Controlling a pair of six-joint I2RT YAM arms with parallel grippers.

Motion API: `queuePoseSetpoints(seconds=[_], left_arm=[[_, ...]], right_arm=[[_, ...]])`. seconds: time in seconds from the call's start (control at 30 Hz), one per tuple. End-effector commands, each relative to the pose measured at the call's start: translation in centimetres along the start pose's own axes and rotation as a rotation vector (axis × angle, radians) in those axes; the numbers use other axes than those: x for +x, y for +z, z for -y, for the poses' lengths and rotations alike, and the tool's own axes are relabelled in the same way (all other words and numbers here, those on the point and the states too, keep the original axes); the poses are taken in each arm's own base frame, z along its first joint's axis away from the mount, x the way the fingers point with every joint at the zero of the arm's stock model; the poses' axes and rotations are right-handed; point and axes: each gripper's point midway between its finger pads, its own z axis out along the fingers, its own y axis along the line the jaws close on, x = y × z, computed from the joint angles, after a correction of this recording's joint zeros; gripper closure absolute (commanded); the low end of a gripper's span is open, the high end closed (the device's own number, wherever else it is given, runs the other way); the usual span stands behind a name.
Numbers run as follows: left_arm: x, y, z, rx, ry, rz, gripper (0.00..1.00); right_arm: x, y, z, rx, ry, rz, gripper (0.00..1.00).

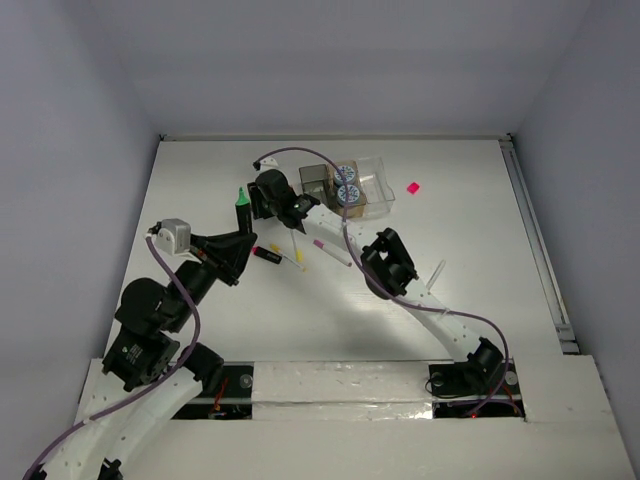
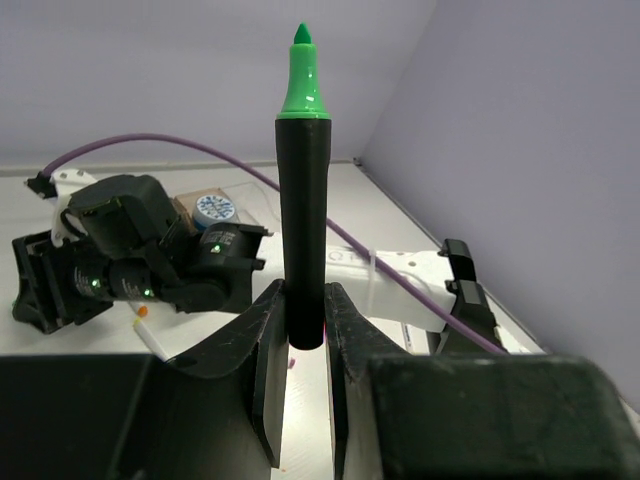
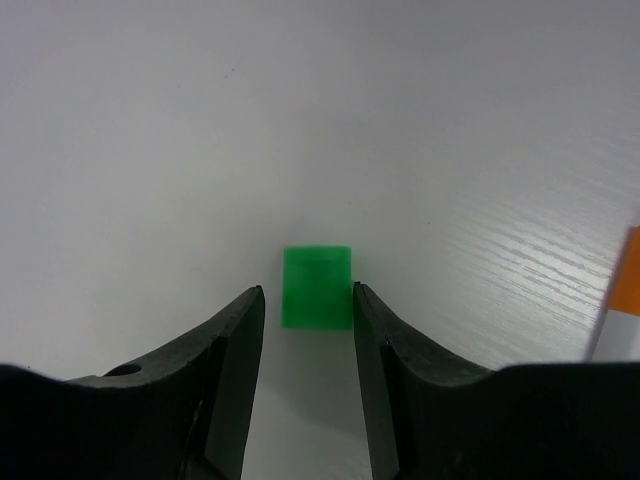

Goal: Sort the stationery into containers
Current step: Pick up the pen cap from the center of the board.

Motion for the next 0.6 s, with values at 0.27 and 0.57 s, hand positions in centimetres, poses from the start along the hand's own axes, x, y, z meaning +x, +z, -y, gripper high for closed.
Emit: queuePoseSetpoints(seconds=[0.27, 0.57], left_arm=[[-2.0, -0.9, 1.9, 0.098, 0.022, 0.087, 1.00], [-1.8, -0.8, 1.8, 0.092, 0.024, 0.078, 1.00]], right_arm=[[2.7, 0.4, 0.9, 0.066, -0.017, -0.055, 0.62], [3.9, -0.3, 1.6, 0.084, -0.019, -0.080, 0.69]])
